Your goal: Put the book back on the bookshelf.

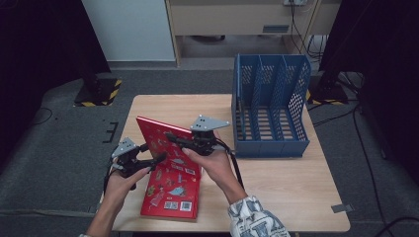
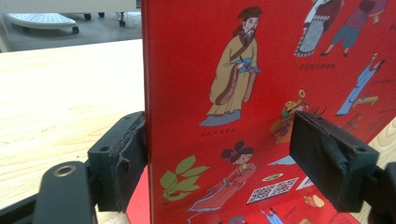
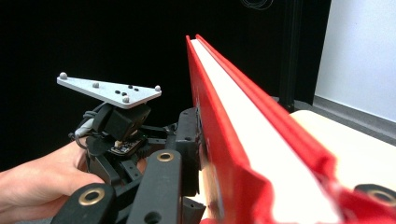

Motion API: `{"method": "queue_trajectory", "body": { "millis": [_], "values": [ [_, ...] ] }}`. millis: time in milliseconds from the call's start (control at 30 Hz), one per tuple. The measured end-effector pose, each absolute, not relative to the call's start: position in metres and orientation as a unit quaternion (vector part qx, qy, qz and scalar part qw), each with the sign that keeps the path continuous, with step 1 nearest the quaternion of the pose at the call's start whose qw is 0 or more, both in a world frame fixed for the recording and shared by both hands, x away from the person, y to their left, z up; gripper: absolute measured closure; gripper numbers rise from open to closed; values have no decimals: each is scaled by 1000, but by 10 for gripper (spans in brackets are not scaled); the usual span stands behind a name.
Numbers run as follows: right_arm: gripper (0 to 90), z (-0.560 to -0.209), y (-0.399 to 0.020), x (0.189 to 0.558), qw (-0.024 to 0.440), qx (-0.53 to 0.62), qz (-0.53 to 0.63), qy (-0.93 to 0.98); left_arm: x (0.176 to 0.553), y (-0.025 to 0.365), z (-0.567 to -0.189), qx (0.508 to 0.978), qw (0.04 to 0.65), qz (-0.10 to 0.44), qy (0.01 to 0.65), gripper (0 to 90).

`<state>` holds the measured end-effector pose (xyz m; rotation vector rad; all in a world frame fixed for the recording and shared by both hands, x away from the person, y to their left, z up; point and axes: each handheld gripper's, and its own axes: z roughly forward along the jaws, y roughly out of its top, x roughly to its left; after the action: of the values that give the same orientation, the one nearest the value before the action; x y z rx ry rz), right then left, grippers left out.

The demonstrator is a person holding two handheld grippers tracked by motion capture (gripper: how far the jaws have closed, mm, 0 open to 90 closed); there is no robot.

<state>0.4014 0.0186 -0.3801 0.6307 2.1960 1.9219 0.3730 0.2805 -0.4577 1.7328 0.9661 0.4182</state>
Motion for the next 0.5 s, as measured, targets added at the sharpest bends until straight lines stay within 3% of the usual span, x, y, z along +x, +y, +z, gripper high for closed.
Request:
{"method": "queue_trajectory", "body": {
  "millis": [267, 500],
  "values": [
    [776, -380, 19, 399, 82, 199, 639, 738, 373, 282, -458, 725, 531, 171, 404, 184],
    [793, -377, 18, 393, 109, 208, 630, 740, 362, 300, -462, 740, 496, 194, 411, 133]
  ]
}}
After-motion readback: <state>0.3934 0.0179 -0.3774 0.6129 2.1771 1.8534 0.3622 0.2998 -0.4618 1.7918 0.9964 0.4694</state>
